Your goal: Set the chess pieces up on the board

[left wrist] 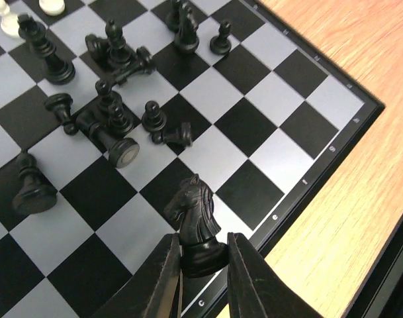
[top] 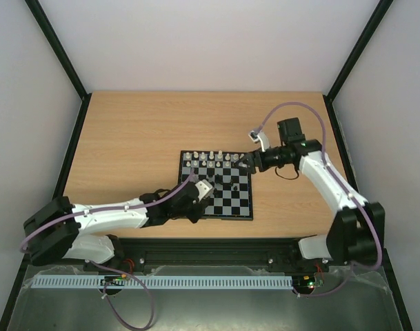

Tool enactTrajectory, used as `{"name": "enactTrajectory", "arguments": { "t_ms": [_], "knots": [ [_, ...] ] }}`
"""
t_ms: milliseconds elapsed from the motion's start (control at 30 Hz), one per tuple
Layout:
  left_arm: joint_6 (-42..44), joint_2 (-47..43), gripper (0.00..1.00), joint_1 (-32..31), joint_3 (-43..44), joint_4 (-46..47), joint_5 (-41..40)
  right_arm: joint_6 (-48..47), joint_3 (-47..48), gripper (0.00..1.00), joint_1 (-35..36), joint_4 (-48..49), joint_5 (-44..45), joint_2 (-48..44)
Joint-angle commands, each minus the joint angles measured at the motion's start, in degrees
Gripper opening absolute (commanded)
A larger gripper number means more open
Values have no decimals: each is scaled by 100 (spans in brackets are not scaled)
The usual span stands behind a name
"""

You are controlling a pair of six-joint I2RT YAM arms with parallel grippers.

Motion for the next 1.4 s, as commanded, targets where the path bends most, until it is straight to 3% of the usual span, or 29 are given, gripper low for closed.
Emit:
{"name": "enactTrajectory", "arguments": {
  "t_ms": [0, 200, 633, 1067, 1367],
  "knots": [
    [139, -344, 18, -145, -330, 1249, -270, -42, 475, 67, 39, -1560, -1035, 945],
    [316, -730, 18, -313, -691, 1951, -348, -346, 603, 61, 305, -1968, -1261, 1581],
    [421, -734, 19, -415, -709, 2025, -372, -774, 1031, 43, 1273, -2364, -1735, 2563],
    [404, -637, 20, -455, -654, 1990, -496, -823, 909, 20, 1375, -2288, -1799, 2529],
    [360, -653, 23, -464, -655, 1975, -594, -946, 860, 17, 1517, -2262, -1732, 2443]
  ]
}}
